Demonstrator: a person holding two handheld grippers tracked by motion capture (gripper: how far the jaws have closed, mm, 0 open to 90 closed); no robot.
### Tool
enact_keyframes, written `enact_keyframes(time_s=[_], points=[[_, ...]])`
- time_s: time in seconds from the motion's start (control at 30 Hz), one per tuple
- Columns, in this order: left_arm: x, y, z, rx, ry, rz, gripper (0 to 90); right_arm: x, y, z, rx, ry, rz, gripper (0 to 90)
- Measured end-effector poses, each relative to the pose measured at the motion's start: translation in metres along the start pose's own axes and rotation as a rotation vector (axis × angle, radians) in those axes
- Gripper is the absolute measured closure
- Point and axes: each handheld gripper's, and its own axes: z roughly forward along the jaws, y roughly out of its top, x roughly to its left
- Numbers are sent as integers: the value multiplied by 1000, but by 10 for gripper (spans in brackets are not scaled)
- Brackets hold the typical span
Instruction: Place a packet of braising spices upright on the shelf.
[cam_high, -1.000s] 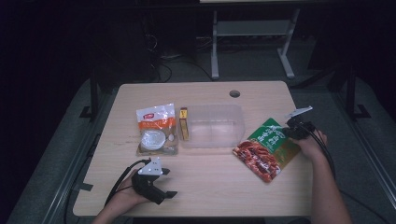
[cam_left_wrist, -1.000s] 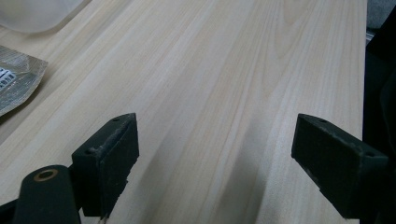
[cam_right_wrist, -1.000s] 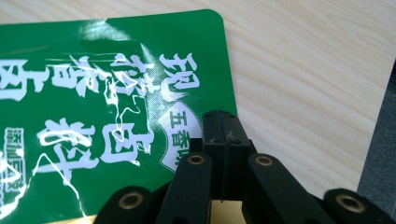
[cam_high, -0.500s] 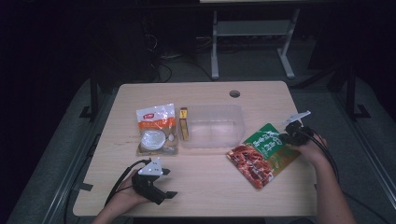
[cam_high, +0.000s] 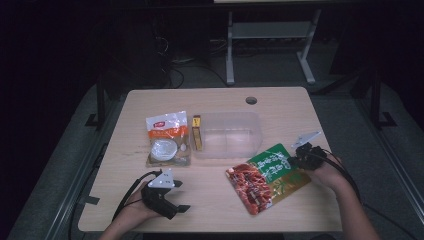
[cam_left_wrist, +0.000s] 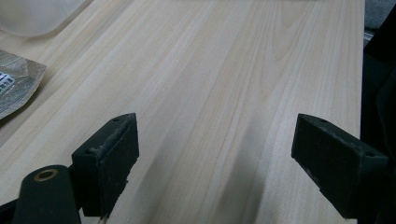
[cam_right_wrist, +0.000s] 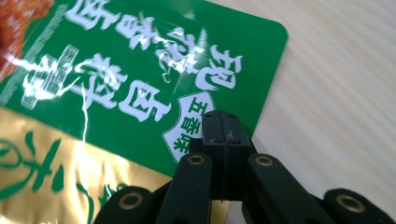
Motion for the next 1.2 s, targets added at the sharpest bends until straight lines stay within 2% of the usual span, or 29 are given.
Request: enact_keyframes(time_s=[0.3, 0.4, 0.57, 0.6, 0.63, 0.93, 1.07, 1.2], points=[[0, 0, -1, -4, 6, 4, 145, 35, 8, 2, -5, 100, -89, 900], [0, 0, -2, -4, 7, 3, 145, 44, 13, 5, -11, 140, -119, 900], [0, 0, -2, -10, 9, 10, 145, 55, 20, 10, -21, 177, -176, 900], [0, 0, -2, -13, 8, 10, 144, 58, 22, 10, -18, 181, -171, 900], [0, 0, -2, -15, 9, 13, 144, 60, 24, 11, -19, 193, -186, 900], [0, 0, -3, -24, 15, 13, 144, 88, 41, 21, -36, 239, -278, 900], [0, 1, -2, -24, 11, 16, 144, 101, 49, 24, -30, 241, -324, 900], [0, 4, -2, -46, 5, 1, 142, 114, 57, 28, -37, 251, -376, 900]])
